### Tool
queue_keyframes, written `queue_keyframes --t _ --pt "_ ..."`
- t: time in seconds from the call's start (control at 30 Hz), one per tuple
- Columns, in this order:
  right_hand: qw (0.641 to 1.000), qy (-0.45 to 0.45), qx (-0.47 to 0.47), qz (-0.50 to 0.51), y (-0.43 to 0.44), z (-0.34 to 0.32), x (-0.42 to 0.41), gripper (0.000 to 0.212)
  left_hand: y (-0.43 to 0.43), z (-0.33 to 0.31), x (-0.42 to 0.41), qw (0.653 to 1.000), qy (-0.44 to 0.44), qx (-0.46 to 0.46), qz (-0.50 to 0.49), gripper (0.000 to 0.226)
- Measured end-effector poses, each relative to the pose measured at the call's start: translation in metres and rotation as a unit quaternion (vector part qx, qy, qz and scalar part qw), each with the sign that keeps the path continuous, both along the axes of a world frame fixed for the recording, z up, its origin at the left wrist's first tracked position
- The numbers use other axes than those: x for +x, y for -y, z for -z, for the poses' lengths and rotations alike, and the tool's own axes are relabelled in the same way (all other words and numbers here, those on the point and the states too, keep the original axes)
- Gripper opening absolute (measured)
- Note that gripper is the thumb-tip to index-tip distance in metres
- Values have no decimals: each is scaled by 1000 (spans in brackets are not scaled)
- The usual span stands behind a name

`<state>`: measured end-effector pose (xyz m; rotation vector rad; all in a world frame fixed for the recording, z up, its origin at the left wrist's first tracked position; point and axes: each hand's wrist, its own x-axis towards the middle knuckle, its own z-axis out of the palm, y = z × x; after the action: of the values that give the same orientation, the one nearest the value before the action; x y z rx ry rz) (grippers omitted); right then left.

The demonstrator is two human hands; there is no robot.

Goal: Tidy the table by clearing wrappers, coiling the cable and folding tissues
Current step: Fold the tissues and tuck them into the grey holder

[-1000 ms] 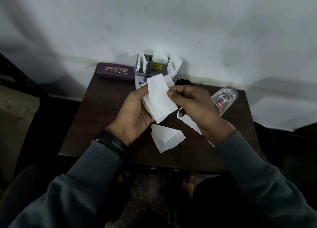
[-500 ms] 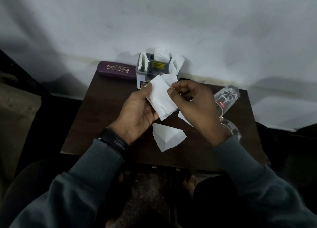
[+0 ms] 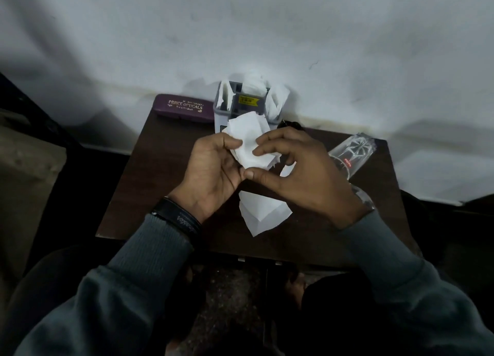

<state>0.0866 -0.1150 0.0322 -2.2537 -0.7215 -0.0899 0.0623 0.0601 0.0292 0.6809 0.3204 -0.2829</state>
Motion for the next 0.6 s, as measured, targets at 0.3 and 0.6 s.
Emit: queue_keyframes --t 0.3,0.6 --pt "998 -53 1 -17 9 -5 6 11 2 9 1 1000 -11 -6 -6 57" --pt "991 -110 78 -12 7 -4 6 10 1 8 2 999 -16 -4 -27 57"
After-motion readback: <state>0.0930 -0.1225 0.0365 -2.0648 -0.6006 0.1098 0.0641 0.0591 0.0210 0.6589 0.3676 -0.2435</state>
